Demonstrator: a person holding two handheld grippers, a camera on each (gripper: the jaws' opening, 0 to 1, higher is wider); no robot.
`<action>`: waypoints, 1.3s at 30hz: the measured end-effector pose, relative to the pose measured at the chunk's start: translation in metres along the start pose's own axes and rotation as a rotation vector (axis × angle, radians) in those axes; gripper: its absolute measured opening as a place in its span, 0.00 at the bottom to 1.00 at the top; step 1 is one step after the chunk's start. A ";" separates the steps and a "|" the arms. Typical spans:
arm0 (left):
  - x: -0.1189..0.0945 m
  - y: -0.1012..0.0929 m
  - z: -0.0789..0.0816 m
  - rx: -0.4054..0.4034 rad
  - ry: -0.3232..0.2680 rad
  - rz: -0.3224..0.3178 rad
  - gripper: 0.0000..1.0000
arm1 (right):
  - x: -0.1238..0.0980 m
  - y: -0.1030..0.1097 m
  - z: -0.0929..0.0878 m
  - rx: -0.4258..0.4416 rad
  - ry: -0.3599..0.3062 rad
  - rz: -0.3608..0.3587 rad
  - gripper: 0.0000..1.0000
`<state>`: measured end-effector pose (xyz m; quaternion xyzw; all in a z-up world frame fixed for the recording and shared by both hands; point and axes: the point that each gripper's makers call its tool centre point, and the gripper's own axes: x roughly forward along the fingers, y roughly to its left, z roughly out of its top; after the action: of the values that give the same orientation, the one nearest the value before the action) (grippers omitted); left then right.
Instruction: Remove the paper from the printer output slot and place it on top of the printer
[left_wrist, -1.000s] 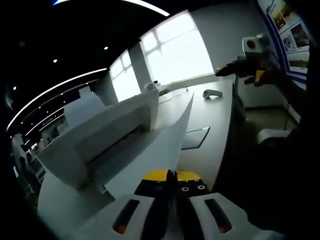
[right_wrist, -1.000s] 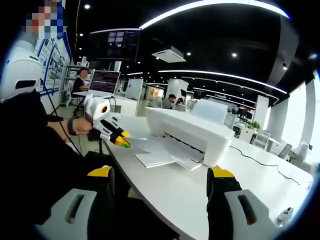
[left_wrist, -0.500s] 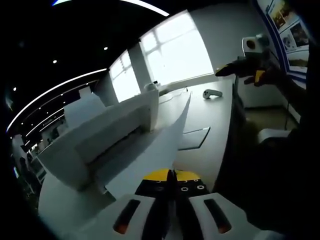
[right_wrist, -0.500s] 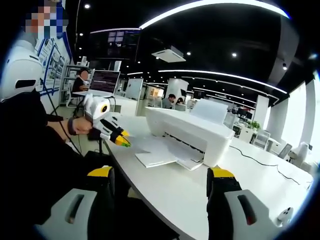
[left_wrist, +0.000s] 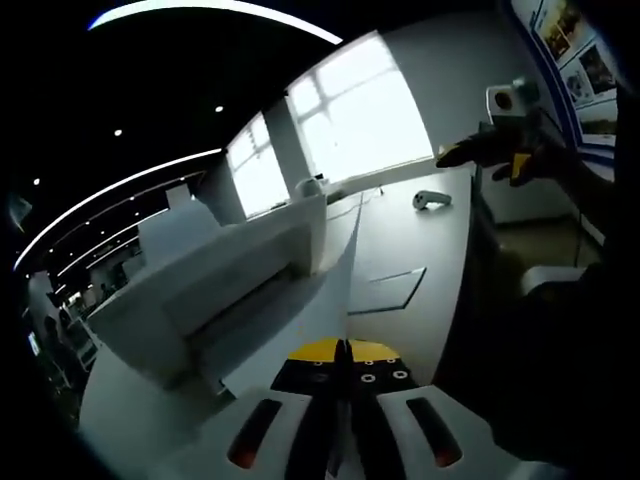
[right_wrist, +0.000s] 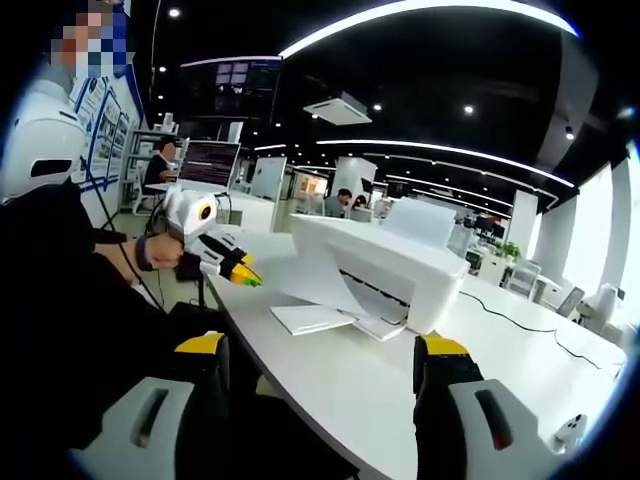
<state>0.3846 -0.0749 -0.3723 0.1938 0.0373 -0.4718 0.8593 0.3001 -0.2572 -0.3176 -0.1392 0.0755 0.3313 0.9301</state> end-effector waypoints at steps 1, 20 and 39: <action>0.000 0.000 0.000 -0.003 0.000 0.000 0.05 | 0.000 0.000 0.000 0.000 0.001 0.000 0.70; -0.001 -0.001 0.001 -0.019 -0.004 -0.004 0.05 | 0.000 -0.001 -0.001 -0.005 0.007 -0.003 0.70; -0.004 0.000 0.008 -0.018 -0.012 0.000 0.05 | -0.001 -0.002 0.000 -0.007 0.005 -0.006 0.70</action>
<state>0.3813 -0.0742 -0.3639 0.1834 0.0363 -0.4727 0.8612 0.3007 -0.2592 -0.3168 -0.1436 0.0763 0.3286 0.9304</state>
